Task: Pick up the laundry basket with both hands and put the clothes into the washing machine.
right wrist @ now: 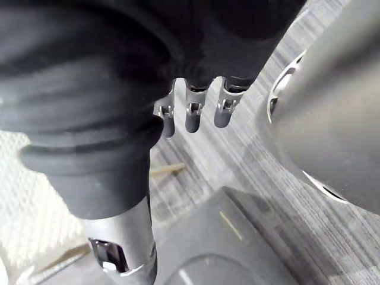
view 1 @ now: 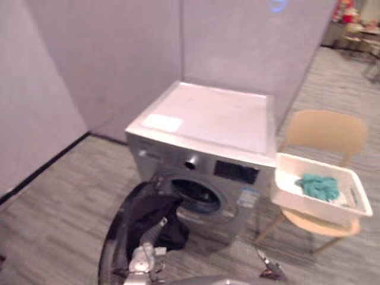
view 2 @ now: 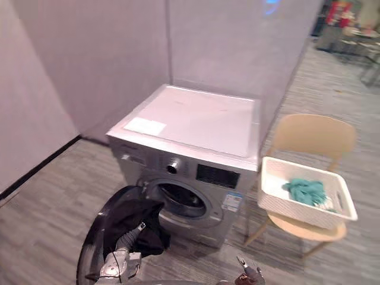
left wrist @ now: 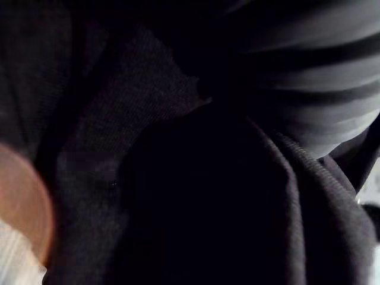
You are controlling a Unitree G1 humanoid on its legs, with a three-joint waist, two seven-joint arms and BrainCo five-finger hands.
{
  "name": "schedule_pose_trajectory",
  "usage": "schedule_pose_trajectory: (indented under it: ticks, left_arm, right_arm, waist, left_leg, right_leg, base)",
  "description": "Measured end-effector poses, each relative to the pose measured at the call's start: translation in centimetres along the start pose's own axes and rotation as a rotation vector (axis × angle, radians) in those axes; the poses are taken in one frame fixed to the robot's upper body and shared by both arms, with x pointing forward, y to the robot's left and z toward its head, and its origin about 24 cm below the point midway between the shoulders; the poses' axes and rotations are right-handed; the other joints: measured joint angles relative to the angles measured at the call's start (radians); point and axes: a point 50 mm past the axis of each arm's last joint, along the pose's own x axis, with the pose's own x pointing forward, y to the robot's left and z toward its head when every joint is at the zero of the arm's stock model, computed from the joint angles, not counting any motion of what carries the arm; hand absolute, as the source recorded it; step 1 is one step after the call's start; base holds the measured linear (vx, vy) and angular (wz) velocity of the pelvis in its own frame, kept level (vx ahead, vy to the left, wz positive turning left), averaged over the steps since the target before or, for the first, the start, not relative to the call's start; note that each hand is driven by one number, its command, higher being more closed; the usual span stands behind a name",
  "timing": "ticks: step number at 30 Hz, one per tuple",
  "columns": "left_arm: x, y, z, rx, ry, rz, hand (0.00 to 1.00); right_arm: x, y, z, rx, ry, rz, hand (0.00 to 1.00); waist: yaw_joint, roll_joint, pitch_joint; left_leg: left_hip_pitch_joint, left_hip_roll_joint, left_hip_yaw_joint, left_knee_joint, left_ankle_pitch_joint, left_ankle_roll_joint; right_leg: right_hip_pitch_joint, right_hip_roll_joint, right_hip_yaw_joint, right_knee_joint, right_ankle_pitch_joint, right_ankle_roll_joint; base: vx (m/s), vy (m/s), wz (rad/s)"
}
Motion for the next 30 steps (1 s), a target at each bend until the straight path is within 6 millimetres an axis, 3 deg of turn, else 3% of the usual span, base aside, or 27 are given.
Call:
schedule_pose_trajectory:
  ticks: [1,4,5,8,11,14,16,19,21,23,24,25,26,27,28,30]
  left_arm:
    - [0.1,-0.6,-0.5,-0.013,0.026,-0.014,1.0]
    - [-0.1,-1.5,-0.8,-0.01,0.043,-0.066,1.0]
    - [0.0,-1.3,-0.8,-0.015,0.043,-0.057,1.0]
    - [0.1,-1.3,-0.6,-0.019,0.037,-0.057,1.0]
    - [0.1,-1.4,0.2,-0.025,0.001,-0.061,1.0]
    - [0.0,-0.8,0.6,-0.053,-0.016,-0.037,1.0]
    - [-0.2,-0.2,0.3,-0.067,-0.011,-0.013,1.0]
    - [-0.4,-0.1,0.0,-0.053,-0.001,-0.018,1.0]
    - [-0.4,-0.1,0.1,-0.052,-0.006,-0.022,1.0]
    - [-0.3,-0.4,0.6,-0.05,-0.026,-0.031,1.0]
    - [0.0,-0.2,1.7,-0.038,-0.07,-0.033,1.0]
    - [0.6,0.2,3.1,-0.021,-0.115,-0.027,1.0]
    - [0.9,0.2,3.8,-0.015,-0.138,-0.031,1.0]
    - [1.3,0.0,4.9,-0.014,-0.173,-0.034,1.0]
    - [1.7,-0.2,6.2,-0.018,-0.215,-0.029,1.0]
    - [2.1,-1.0,7.9,-0.023,-0.27,-0.04,1.0]
  right_arm:
    - [0.0,-0.5,0.2,-0.006,-0.013,-0.011,0.0]
    - [-0.1,-1.4,0.1,-0.015,-0.017,-0.034,0.0]
    - [-0.1,-1.5,0.0,-0.015,-0.015,-0.036,0.0]
    - [-0.2,-1.2,-0.1,-0.01,-0.014,-0.029,0.0]
    - [-0.2,-1.0,-0.4,-0.004,-0.005,-0.025,0.0]
    - [-0.1,-1.1,0.0,-0.014,-0.018,-0.024,0.0]
    - [-0.1,-1.1,0.3,-0.033,-0.024,-0.018,0.0]
    - [-0.1,-0.9,0.3,-0.052,-0.027,-0.006,0.0]
    - [-0.2,-0.9,0.0,-0.067,-0.019,-0.005,0.0]
    - [-0.1,-1.2,0.6,-0.072,-0.043,-0.008,0.0]
    - [0.0,-0.3,1.1,-0.069,-0.056,0.014,0.0]
    - [0.0,1.2,1.2,-0.061,-0.06,0.052,0.0]
    - [0.0,1.5,1.5,-0.057,-0.072,0.061,0.0]
    - [0.1,2.0,2.1,-0.055,-0.091,0.074,0.0]
    - [0.3,3.1,3.2,-0.056,-0.119,0.1,0.0]
    - [0.2,4.7,4.7,-0.046,-0.17,0.143,0.0]
  waist:
    - [-0.008,0.005,-0.002]
    - [-0.009,0.017,0.002]
    - [-0.002,0.019,0.003]
    - [-0.004,0.02,0.002]
    - [-0.002,0.007,0.032]
    - [0.012,0.029,0.053]
    - [0.026,0.027,0.058]
    - [0.024,0.015,0.064]
    - [0.024,0.002,0.074]
    - [0.024,0.029,0.095]
    - [0.025,0.008,0.136]
    - [0.02,-0.034,0.174]
    - [0.02,-0.041,0.19]
    - [0.025,-0.027,0.224]
    - [0.023,-0.028,0.262]
    - [0.026,-0.021,0.299]
  left_leg:
    - [0.009,0.003,-0.003,-0.047,0.024,-0.013]
    - [0.071,0.0,-0.039,-0.19,0.103,0.003]
    - [0.086,0.016,-0.037,-0.204,0.12,-0.011]
    - [0.091,0.025,-0.033,-0.192,0.123,-0.009]
    - [0.025,0.035,-0.031,-0.007,0.118,-0.001]
    - [-0.064,0.078,-0.069,0.265,0.12,0.019]
    - [-0.11,0.088,-0.099,0.363,0.165,0.035]
    - [-0.112,0.087,-0.099,0.286,0.082,0.031]
    - [-0.102,0.083,-0.092,0.16,0.079,0.023]
    - [-0.086,0.082,-0.086,0.03,0.189,-0.002]
    - [-0.082,0.055,-0.082,0.057,0.129,-0.045]
    - [-0.141,0.03,-0.083,0.137,0.092,-0.017]
    - [-0.177,0.031,-0.084,0.186,0.076,-0.015]
    - [-0.232,0.036,-0.086,0.264,0.047,-0.012]
    - [-0.285,0.054,-0.093,0.358,0.005,-0.002]
    - [-0.38,0.073,-0.098,0.483,-0.08,0.007]
  right_leg:
    - [0.001,0.027,-0.01,-0.033,0.016,-0.018]
    - [0.01,0.075,-0.013,-0.087,0.026,-0.032]
    - [0.023,0.089,-0.016,-0.101,0.028,-0.041]
    - [0.048,0.101,-0.03,-0.112,0.019,-0.054]
    - [0.099,0.093,-0.045,-0.152,0.021,-0.054]
    - [0.156,0.108,-0.022,-0.187,0.025,-0.056]
    - [0.17,0.108,0.02,-0.217,0.029,-0.059]
    - [0.17,0.075,0.054,-0.233,0.044,-0.06]
    - [0.168,0.046,0.064,-0.22,0.046,-0.056]
    - [0.132,0.033,0.068,-0.137,0.029,-0.025]
    - [0.074,-0.014,0.088,-0.028,-0.018,0.029]
    - [0.009,-0.058,0.109,0.07,-0.039,0.036]
    - [-0.019,-0.064,0.117,0.102,-0.039,0.036]
    - [-0.057,-0.064,0.126,0.144,-0.039,0.036]
    - [-0.094,-0.065,0.129,0.201,-0.05,0.047]
    - [-0.188,-0.078,0.153,0.307,-0.108,0.067]
  base:
    - [-0.02,-0.151,-0.51]
    - [0.08,-0.142,-0.15]
    - [0.12,-0.126,-0.14]
    - [0.08,-0.069,0.1]
    - [0.06,-0.035,0.18]
    - [0.08,-0.002,-0.21]
    - [0.1,0.065,-0.62]
    - [0.13,0.074,-0.38]
    - [0.15,0.199,-0.18]
    - [0.13,0.283,-0.17]
    - [0.01,0.316,-0.01]
    - [-0.08,0.214,0.09]
    - [-0.11,0.202,0.2]
    - [-0.15,0.207,0.02]
    - [-0.2,0.24,-0.12]
    - [-0.18,0.17,-0.17]
